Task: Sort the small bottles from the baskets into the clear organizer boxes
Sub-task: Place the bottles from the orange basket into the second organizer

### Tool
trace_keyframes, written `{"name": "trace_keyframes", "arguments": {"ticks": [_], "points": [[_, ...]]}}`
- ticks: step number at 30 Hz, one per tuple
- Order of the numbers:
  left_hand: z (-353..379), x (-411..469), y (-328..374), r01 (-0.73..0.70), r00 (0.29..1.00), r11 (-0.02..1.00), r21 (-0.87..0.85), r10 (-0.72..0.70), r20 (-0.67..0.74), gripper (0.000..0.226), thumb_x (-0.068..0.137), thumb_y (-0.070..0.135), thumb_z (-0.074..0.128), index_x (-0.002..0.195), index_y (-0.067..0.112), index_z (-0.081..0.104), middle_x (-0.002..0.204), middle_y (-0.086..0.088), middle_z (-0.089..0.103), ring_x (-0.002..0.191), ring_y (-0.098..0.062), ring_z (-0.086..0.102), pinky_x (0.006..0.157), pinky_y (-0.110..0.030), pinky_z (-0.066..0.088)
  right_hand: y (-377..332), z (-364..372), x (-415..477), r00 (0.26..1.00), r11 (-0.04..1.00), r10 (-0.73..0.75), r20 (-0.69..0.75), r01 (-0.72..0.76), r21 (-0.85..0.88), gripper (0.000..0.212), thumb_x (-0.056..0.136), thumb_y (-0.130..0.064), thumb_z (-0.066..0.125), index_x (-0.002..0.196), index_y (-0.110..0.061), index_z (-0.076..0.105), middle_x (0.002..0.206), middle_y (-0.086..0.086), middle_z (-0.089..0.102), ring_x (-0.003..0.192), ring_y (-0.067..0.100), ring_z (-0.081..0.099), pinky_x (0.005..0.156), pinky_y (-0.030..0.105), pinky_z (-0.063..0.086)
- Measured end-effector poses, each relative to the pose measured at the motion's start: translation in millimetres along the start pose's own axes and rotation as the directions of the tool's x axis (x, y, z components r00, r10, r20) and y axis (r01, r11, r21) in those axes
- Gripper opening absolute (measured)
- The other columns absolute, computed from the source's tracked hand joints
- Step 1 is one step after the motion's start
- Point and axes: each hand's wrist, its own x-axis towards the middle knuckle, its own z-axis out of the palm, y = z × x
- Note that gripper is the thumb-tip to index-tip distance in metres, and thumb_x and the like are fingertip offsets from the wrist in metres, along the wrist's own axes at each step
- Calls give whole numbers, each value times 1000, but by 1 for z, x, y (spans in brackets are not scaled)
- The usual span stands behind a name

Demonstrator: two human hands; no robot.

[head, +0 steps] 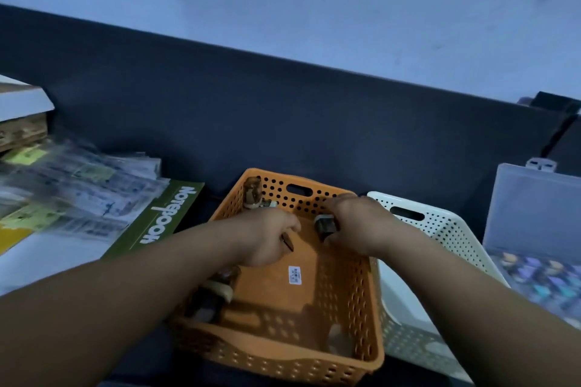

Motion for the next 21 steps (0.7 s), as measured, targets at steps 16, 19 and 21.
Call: {"name": "trace_keyframes", "arguments": {"ticks": [16,19,21], "points": [[-30,-7,-22,-56,995,703,-709,-22,-101,41,90,-5,51,119,23,55,119,-9,58,106,-24,61,86,-35,56,-40,14,46,967,999,9,255,-17,30,36,87,-23,63,122,-20,57,112,4,52,91,19,54,70,28,42],[-30,-9,-24,-49,995,644,-764,-38,-96,43,88,-9,51,117,23,56,118,-11,60,105,-24,62,86,-35,56,-41,14,44,961,996,-13,277,-12,89,34,85,-18,63,119,-19,57,107,4,59,90,19,58,66,27,45],[-31,-10,-26,-47,994,625,-779,-45,-96,45,85,-11,52,113,24,58,117,-12,61,104,-24,63,85,-35,56,-39,6,39,970,961,-32,241,-37,274,38,81,-17,69,116,-24,55,102,0,62,90,18,61,67,27,49]]}}
